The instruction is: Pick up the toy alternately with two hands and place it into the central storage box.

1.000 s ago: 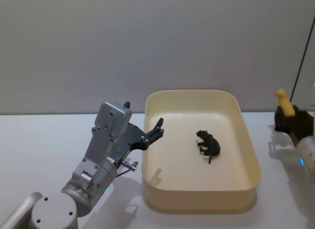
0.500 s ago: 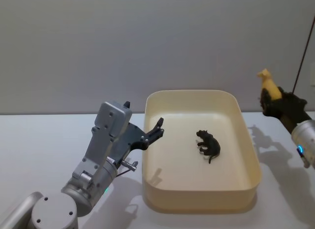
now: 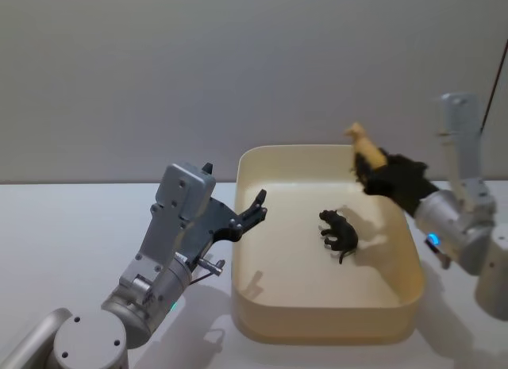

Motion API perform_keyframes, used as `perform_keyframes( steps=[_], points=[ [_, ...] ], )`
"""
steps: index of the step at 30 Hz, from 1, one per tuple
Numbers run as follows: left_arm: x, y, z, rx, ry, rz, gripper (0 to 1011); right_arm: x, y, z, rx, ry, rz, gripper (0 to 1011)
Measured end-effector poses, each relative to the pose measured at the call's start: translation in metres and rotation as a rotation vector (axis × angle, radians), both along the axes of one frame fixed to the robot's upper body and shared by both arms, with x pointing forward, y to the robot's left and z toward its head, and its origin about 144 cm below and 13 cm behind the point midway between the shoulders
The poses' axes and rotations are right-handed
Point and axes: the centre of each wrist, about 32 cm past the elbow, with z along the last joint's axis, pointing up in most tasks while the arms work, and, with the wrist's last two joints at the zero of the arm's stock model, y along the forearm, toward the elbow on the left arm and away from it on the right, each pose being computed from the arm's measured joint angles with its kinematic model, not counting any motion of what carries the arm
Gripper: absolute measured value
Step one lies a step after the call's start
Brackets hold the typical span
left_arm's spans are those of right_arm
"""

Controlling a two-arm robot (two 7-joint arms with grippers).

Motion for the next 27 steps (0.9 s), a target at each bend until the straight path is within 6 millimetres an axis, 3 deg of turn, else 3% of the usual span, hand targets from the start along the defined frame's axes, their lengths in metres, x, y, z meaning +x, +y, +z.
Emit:
perform_keyframes(
  steps=[3, 15, 18, 21, 22, 27],
  points=[
    [0.0, 0.0, 0.0, 0.0, 0.0, 0.0, 1001, 0.003, 0.008, -0.001, -0.006, 0.012, 0.024, 386],
    [0.0, 0.0, 0.0, 0.0, 0.0, 0.0, 1001, 0.009, 0.028, -0.003, -0.025, 0.041, 0.091, 759],
    [0.0, 0.0, 0.0, 0.0, 0.0, 0.0, 1001, 0.01, 0.028, -0.002, -0.025, 0.041, 0.09, 883],
    [0.0, 0.0, 0.0, 0.0, 0.0, 0.0, 1001, 0.009, 0.025, -0.001, -0.015, 0.032, 0.078, 910],
    [0.0, 0.0, 0.0, 0.0, 0.0, 0.0, 1001, 0.009, 0.024, 0.0, -0.012, 0.031, 0.074, 974],
    [0.0, 0.0, 0.0, 0.0, 0.0, 0.0, 1002, 0.006, 0.011, 0.006, 0.019, 0.004, 0.027, 1001]
  ],
)
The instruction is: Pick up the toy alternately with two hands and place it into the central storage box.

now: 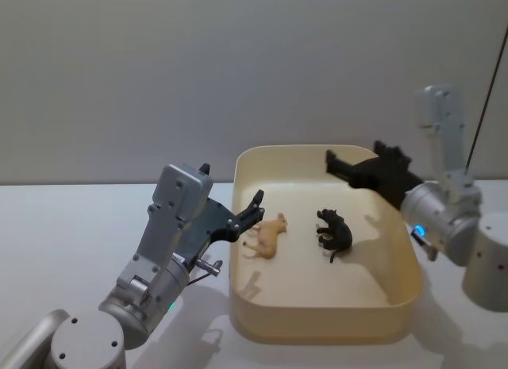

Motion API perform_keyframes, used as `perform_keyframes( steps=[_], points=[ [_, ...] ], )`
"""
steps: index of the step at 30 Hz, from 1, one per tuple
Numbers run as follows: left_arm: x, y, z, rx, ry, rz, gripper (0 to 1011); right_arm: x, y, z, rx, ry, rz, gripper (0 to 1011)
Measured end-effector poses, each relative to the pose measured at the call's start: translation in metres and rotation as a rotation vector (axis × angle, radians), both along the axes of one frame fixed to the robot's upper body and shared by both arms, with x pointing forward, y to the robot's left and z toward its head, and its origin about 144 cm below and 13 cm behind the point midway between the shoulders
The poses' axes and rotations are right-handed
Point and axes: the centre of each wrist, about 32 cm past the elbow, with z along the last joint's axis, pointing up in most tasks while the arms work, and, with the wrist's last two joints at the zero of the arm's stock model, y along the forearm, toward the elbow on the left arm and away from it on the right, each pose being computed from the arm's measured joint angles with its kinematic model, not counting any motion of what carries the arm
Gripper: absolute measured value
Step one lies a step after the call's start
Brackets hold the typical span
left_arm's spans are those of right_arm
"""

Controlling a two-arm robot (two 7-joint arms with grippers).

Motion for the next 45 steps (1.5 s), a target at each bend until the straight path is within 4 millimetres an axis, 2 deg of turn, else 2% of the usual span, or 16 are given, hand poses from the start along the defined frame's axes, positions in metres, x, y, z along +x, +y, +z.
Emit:
perform_keyframes(
  steps=[11, 20, 33, 45],
  points=[
    [0.0, 0.0, 0.0, 0.0, 0.0, 0.0, 1001, -0.01, -0.035, 0.016, 0.07, -0.055, -0.126, 1001],
    [0.0, 0.0, 0.0, 0.0, 0.0, -0.002, 1001, -0.016, -0.049, 0.023, 0.097, -0.079, -0.176, 1001],
    [0.004, 0.001, 0.003, -0.032, 0.065, 0.02, 1001, -0.019, -0.057, 0.028, 0.111, -0.094, -0.203, 1001],
    [0.012, 0.006, 0.004, -0.077, 0.183, 0.166, 1001, -0.021, -0.061, 0.03, 0.118, -0.1, -0.215, 1001]
  ],
)
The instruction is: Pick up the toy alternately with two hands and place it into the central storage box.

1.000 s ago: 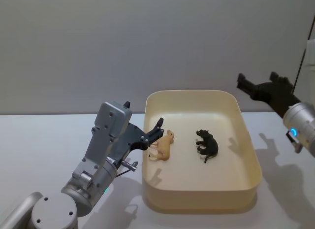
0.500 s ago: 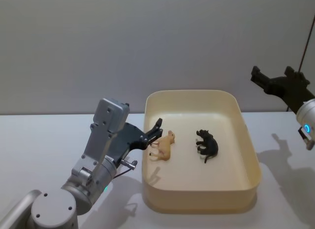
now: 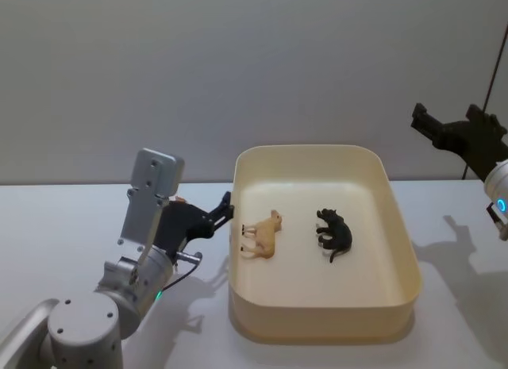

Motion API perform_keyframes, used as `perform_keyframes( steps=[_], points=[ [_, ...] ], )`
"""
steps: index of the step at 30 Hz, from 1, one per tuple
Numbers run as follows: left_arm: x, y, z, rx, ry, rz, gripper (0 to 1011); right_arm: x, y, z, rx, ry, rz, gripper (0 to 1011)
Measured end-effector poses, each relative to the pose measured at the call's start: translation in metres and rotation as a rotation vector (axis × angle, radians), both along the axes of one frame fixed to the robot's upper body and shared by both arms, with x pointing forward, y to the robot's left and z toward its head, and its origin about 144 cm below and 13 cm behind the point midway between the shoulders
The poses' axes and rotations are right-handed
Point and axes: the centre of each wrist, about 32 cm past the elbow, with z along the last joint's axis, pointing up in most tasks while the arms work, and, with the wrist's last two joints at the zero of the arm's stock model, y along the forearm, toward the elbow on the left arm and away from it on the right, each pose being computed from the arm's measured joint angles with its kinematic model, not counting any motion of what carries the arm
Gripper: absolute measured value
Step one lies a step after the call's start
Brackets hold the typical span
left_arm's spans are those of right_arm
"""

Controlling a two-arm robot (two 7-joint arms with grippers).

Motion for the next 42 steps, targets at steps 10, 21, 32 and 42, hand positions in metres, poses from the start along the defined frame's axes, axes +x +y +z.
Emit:
perform_keyframes(
  steps=[10, 21, 32, 42],
  points=[
    [0.02, 0.006, 0.0, -0.001, 0.093, 0.09, 1001, 0.0, -0.001, 0.001, 0.002, -0.002, -0.003, 1001],
    [0.045, 0.008, -0.003, 0.002, 0.165, 0.132, 1001, -0.001, -0.001, 0.001, 0.003, -0.002, -0.005, 1001],
    [0.055, 0.008, -0.009, -0.015, 0.239, 0.174, 1001, -0.001, -0.002, 0.001, 0.003, -0.003, -0.005, 1001],
    [0.056, 0.008, -0.018, -0.056, 0.308, 0.229, 1001, -0.001, -0.002, 0.001, 0.003, -0.003, -0.005, 1001]
  ],
)
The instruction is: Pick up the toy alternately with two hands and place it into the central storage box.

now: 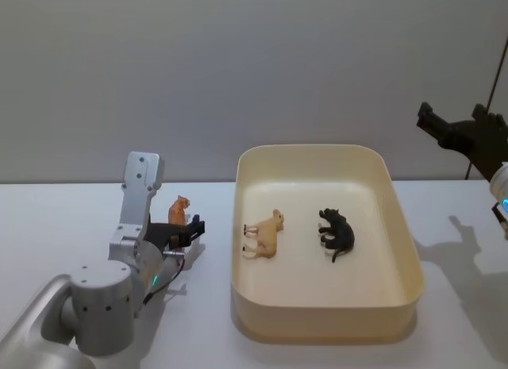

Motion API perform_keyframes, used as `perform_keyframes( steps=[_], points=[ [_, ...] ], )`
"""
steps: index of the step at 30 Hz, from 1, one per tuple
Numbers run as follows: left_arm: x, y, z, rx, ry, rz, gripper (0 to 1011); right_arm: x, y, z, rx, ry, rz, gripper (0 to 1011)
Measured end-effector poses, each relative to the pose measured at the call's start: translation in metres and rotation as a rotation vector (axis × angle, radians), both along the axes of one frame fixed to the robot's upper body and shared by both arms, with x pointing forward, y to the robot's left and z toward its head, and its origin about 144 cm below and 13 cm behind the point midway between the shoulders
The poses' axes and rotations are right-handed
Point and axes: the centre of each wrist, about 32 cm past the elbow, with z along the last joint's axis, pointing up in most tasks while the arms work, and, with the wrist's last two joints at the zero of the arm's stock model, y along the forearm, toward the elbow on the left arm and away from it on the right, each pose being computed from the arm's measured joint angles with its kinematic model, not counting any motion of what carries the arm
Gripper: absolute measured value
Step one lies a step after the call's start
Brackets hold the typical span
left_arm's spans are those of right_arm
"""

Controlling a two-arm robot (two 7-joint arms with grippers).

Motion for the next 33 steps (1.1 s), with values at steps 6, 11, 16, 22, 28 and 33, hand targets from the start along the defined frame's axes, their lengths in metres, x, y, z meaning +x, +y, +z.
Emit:
perform_keyframes(
  steps=[6, 11, 16, 22, 28, 33],
  points=[
    [0.001, 0.001, -0.005, -0.021, 0.022, 0.019, 945, 0.0, 0.0, 0.0, 0.0, 0.0, 0.0, 1001],
    [0.001, 0.001, -0.007, -0.032, 0.033, 0.029, 838, 0.0, 0.0, 0.0, 0.0, 0.0, 0.0, 1001],
    [0.001, 0.001, -0.009, -0.038, 0.04, 0.035, 711, 0.0, 0.0, 0.0, 0.0, 0.0, 0.0, 1001],
    [0.001, 0.002, -0.011, -0.043, 0.046, 0.04, 486, 0.0, 0.0, 0.0, 0.0, 0.0, 0.0, 1001],
    [0.001, 0.002, -0.011, -0.044, 0.047, 0.042, 302, 0.0, 0.0, 0.0, 0.0, 0.0, 0.0, 1001],
    [0.001, 0.001, -0.009, -0.024, 0.03, 0.045, 264, 0.0, 0.0, 0.0, 0.0, 0.0, 0.0, 1001]
  ],
)
